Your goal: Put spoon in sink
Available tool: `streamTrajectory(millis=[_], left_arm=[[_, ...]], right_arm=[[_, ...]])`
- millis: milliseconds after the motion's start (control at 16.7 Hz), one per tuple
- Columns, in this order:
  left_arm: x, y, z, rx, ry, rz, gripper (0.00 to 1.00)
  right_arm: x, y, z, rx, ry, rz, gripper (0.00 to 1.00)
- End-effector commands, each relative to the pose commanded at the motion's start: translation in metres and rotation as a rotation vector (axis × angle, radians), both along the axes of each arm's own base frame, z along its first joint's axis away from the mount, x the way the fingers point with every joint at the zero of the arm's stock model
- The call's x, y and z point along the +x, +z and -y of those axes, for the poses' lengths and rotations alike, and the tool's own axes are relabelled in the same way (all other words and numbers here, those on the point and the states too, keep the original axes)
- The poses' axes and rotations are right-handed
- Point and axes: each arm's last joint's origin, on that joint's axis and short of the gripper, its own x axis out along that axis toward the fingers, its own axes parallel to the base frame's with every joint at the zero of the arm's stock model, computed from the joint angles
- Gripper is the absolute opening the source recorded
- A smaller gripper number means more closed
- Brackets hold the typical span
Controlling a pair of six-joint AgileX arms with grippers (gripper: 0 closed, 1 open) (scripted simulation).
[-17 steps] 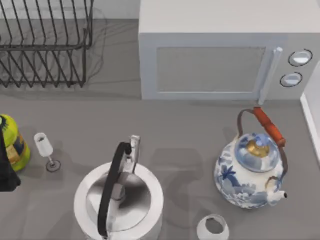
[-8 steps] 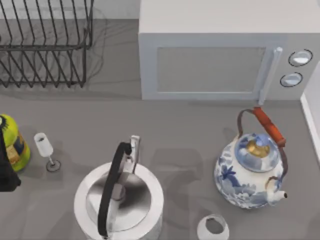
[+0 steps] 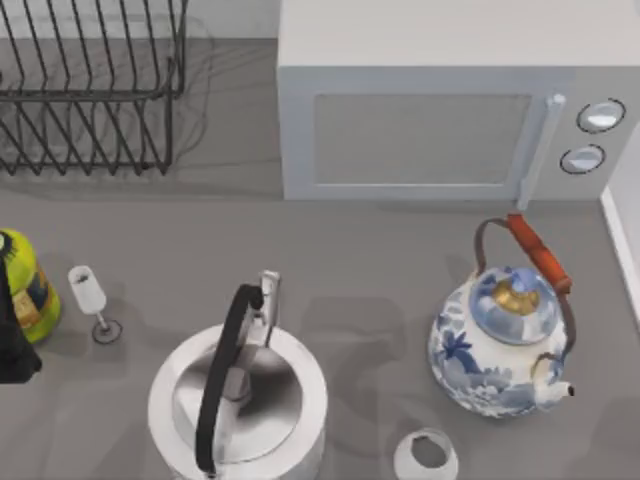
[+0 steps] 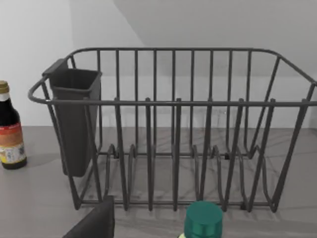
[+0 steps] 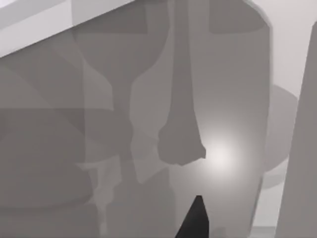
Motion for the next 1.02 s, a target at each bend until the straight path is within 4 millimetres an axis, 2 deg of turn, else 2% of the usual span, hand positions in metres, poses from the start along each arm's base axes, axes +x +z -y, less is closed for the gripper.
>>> streamTrajectory(millis=[240, 420, 600, 780, 1020], left_arm=[[0.0, 0.0, 0.0, 0.0, 0.0, 0.0, 1.0], [0.0, 0.0, 0.0, 0.0, 0.0, 0.0, 1.0], [0.0, 0.0, 0.0, 0.0, 0.0, 0.0, 1.0], [0.0, 0.0, 0.0, 0.0, 0.0, 0.0, 1.0], [0.0, 0.0, 0.0, 0.0, 0.0, 0.0, 1.0]], right_arm=[[0.006, 0.001, 0.002, 0.007, -0.004, -0.01, 0.0], [0.032, 0.007, 0.009, 0.021, -0.009, -0.039, 0.0], [0.077, 0.017, 0.018, 0.033, -0.011, -0.07, 0.0], [0.133, 0.024, 0.023, 0.038, -0.011, -0.094, 0.0], [0.208, 0.02, 0.015, 0.037, -0.01, -0.11, 0.0]])
